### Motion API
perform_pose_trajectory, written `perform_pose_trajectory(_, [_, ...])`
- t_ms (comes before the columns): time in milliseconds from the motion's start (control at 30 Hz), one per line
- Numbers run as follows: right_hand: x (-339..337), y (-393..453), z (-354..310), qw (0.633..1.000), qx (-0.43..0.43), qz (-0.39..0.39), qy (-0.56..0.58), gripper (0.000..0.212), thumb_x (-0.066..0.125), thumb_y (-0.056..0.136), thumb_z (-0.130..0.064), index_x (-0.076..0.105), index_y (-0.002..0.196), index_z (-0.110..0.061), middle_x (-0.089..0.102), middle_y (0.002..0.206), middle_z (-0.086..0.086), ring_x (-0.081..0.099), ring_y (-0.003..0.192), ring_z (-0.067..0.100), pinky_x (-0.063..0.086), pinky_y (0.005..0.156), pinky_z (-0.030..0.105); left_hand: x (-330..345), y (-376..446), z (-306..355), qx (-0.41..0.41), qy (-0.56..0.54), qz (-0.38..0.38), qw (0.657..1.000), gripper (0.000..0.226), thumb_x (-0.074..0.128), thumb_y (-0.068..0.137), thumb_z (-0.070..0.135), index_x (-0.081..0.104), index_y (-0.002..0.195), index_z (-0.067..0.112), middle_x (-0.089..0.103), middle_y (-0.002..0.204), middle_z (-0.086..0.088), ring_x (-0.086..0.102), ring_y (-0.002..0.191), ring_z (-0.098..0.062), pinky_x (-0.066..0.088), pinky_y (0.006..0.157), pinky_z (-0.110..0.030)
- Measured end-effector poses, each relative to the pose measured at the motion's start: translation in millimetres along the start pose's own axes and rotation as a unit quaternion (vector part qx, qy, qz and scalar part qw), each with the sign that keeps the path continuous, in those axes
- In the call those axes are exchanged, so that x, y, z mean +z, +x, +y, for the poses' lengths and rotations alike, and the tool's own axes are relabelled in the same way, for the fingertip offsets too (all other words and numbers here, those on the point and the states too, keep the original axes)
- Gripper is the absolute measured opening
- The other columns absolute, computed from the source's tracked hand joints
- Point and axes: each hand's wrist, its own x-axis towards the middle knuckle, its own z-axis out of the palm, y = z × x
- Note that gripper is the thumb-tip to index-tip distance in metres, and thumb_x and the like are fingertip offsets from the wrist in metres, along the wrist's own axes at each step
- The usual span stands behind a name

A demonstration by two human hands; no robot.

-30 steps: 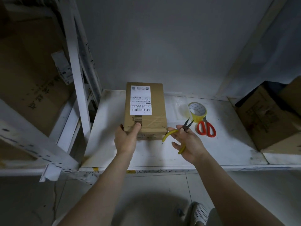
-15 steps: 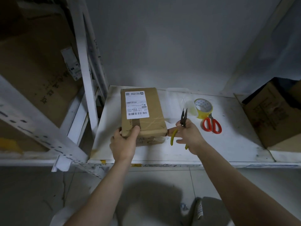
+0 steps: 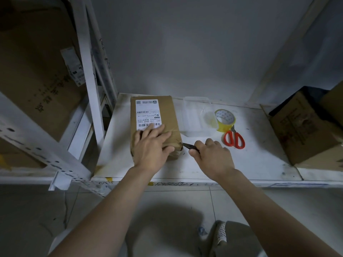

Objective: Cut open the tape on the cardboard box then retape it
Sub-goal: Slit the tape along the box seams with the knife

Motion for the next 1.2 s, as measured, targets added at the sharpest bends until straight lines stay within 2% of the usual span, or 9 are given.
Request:
perform_pose_trajectory(400, [-3,1,-10,0.999,0.021,0.014,-0.047,0.044,0.022,0.098,-0.050,0.047,0.118,-0.021,0.052,0.110,0.007,0.048,0.105,0.027,0.038,0.084,0.040,-4,4,5,-0.032,-0.017,-0.001,0.999,0.051,0.061,0.082,0.052,0.050,0.131,0.043,0.035,0.148,0.022,0.016,0.141,-0.008,0.005,0.113,-0.031])
perform_pose_trajectory(633, [3,6,-7,0.999,0.002,0.027,-0.028,0.041,0.024,0.098,-0.049,0.050,0.107,-0.019,0.060,0.100,0.001,0.052,0.095,0.023,0.034,0.068,0.032,-5,4,3,-0.031,-0.019,0.002,0.999,0.051,0.061,0.081,0.052,0.050,0.131,0.043,0.035,0.147,0.023,0.017,0.140,-0.008,0.006,0.112,-0.030])
perform_pose_trajectory(733, [-7,8,-7,0.997,-0.003,0.079,0.002,0.040,0.027,0.098,-0.048,0.052,0.104,-0.017,0.061,0.097,0.000,0.055,0.092,0.023,0.037,0.065,0.033,-4,3,3,-0.028,-0.017,0.004,0.999,0.050,0.062,0.081,0.051,0.051,0.130,0.044,0.036,0.147,0.023,0.017,0.140,-0.008,0.006,0.113,-0.031])
perform_pose_trajectory(800, [-19,20,-2,0.990,0.019,0.131,0.040,0.039,0.028,0.097,-0.047,0.052,0.101,-0.016,0.058,0.091,0.000,0.055,0.086,0.024,0.039,0.062,0.032,-1,4,3,-0.027,-0.015,0.009,0.999,0.049,0.062,0.082,0.050,0.052,0.129,0.044,0.036,0.146,0.023,0.017,0.141,-0.009,0.007,0.114,-0.032])
perform_pose_trajectory(833, [-24,26,3,0.989,0.037,0.132,0.057,0.038,0.028,0.097,-0.047,0.051,0.100,-0.016,0.057,0.088,0.000,0.054,0.083,0.024,0.040,0.061,0.032,-2,4,4,-0.024,-0.013,0.005,1.000,0.049,0.061,0.082,0.050,0.052,0.129,0.044,0.036,0.146,0.023,0.017,0.141,-0.009,0.007,0.114,-0.033])
perform_pose_trajectory(967, [-12,37,19,0.986,0.107,0.068,0.105,0.038,0.028,0.098,-0.046,0.051,0.099,-0.016,0.058,0.083,0.003,0.051,0.077,0.023,0.038,0.060,0.032,-2,3,2,-0.009,-0.007,0.015,1.000,0.049,0.060,0.082,0.052,0.051,0.130,0.044,0.037,0.146,0.022,0.020,0.140,-0.010,0.010,0.112,-0.032])
perform_pose_trajectory(1100, [7,51,29,0.974,0.175,0.053,0.131,0.040,0.025,0.099,-0.044,0.051,0.102,-0.015,0.065,0.095,0.008,0.055,0.086,0.028,0.037,0.064,0.033,4,3,-4,0.016,0.002,0.048,0.999,0.049,0.060,0.074,0.055,0.064,0.119,0.037,0.056,0.134,0.013,0.042,0.131,-0.019,0.018,0.103,-0.035])
perform_pose_trajectory(1200, [10,69,28,0.970,0.208,0.038,0.118,0.043,0.021,0.099,-0.045,0.051,0.107,-0.014,0.063,0.096,0.009,0.057,0.093,0.030,0.040,0.068,0.035,5,5,-5,0.010,0.010,0.049,0.999,0.055,0.058,0.068,0.056,0.066,0.117,0.031,0.062,0.128,0.011,0.049,0.125,-0.019,0.022,0.100,-0.036])
